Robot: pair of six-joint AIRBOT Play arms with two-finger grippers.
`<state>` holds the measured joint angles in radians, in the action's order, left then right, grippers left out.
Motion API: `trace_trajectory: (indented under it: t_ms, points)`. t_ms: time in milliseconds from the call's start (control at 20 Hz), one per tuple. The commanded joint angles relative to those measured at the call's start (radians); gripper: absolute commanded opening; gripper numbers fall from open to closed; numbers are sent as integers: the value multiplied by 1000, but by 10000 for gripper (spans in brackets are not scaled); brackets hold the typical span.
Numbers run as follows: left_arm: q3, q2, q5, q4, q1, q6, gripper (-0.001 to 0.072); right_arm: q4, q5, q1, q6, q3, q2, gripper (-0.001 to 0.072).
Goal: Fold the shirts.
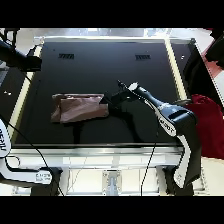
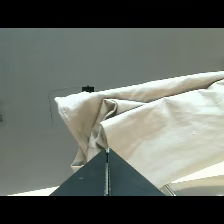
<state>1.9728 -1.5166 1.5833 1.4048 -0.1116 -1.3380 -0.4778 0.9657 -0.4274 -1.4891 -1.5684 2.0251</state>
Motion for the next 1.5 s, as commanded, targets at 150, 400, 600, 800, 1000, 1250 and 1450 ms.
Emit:
trace_trajectory:
  t_ms: [150,400,600,800,1000,1250,1450]
  points:
    - [0,1,0,0,-1,0,17,98,-63,-26,116,-55,3,11]
    - [0,1,0,0,-1,0,17,-254,46,116,48,-239,-85,11]
    - [0,1,0,0,-1,0,16,-609,203,322,-85,-288,-261,11]
    - [0,0,0,0,-1,0,17,-832,343,555,-101,-288,-438,11]
    - [0,0,0,0,-1,-1,17,-856,524,823,-100,-288,-536,11]
    - [0,0,0,0,-1,-27,17,-863,669,1003,-35,-288,-653,11]
    - [0,0,0,0,0,-27,17,-861,716,1173,-24,-288,-768,10]
